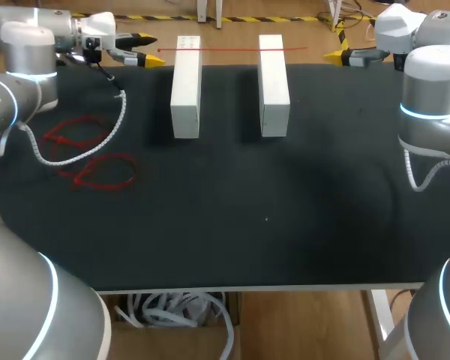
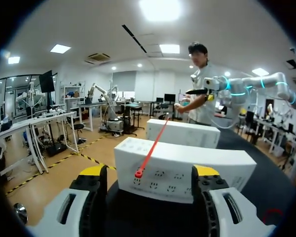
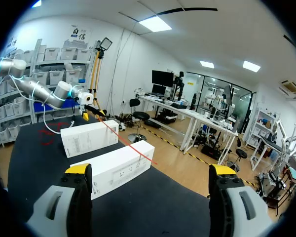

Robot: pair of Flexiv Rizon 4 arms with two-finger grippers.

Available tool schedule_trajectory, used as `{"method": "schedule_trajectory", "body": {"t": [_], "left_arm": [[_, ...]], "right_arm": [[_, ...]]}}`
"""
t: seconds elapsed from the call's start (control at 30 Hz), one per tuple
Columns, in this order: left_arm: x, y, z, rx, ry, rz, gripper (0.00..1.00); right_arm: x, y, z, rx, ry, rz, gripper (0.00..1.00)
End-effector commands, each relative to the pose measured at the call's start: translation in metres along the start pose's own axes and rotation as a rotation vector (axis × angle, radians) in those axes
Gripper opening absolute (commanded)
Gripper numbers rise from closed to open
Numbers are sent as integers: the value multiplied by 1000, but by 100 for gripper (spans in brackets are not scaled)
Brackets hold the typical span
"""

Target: Grab the tape and strap the tape.

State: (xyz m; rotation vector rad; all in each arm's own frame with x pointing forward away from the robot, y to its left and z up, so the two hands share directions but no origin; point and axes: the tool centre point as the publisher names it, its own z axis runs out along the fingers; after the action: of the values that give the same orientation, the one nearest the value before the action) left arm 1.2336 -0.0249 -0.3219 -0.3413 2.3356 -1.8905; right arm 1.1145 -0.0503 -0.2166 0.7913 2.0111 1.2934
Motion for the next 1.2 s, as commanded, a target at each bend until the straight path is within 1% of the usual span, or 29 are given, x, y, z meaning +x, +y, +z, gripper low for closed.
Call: {"method": "schedule_trajectory", "body": {"t": [0.03, 0.07, 0.1, 0.2, 0.23, 0.27, 0.4, 0.5, 0.57, 0.63, 0.7, 0.73, 0.77, 0.8, 0.83, 0.93, 1.03, 1.1, 1.17, 1.2], "left_arm": [[-9, 5, 6, 5, 104, 4, 67], [-9, 5, 7, 5, 105, 3, 58], [-9, 5, 8, 5, 108, 3, 54], [-10, 5, 9, 2, 121, 12, 57], [-10, 5, 9, 1, 124, 13, 49], [-11, 5, 10, -1, 127, 16, 47], [-13, 4, 10, 4, 137, 21, 48], [-14, 4, 9, 8, 139, 21, 42], [-15, 5, 9, 8, 141, 20, 43], [-15, 5, 9, 8, 144, 22, 35], [-15, 5, 9, 13, 155, 28, 31], [-15, 5, 9, 14, 155, 27, 19], [-15, 5, 9, 18, 153, 22, 17], [-15, 5, 9, 26, 156, 21, 20], [-15, 5, 9, 25, 155, 23, 19], [-15, 6, 9, 22, 154, 23, 22], [-14, 8, 8, 19, 153, 23, 20], [-14, 9, 7, 16, 154, 21, 22], [-13, 9, 7, 16, 157, 21, 16], [-13, 10, 7, 15, 158, 21, 16]], "right_arm": [[0, 0, 0, 0, 0, 0, 100], [0, 0, 0, 0, 0, 0, 100], [0, 0, 0, 0, 0, 0, 100], [0, 0, 0, 0, 0, 0, 100], [0, 0, 0, 0, 0, 0, 100], [0, 0, 0, 0, 0, 0, 100], [0, 0, 0, 0, 0, 0, 100], [0, 0, 0, 0, 0, 0, 100], [0, 0, 0, 0, 0, 0, 100], [0, 0, 0, 0, 0, 0, 100], [0, 0, 0, 0, 0, 0, 100], [0, 0, 0, 0, 0, 0, 100], [0, 0, 0, 0, 0, 0, 100], [0, 0, 0, 0, 0, 0, 100], [0, 0, 0, 0, 0, 0, 100], [0, 0, 0, 0, 0, 0, 100], [0, 0, 0, 0, 0, 0, 100], [0, 0, 0, 0, 0, 0, 100], [0, 0, 0, 0, 0, 0, 100], [0, 0, 0, 0, 0, 0, 100]]}}
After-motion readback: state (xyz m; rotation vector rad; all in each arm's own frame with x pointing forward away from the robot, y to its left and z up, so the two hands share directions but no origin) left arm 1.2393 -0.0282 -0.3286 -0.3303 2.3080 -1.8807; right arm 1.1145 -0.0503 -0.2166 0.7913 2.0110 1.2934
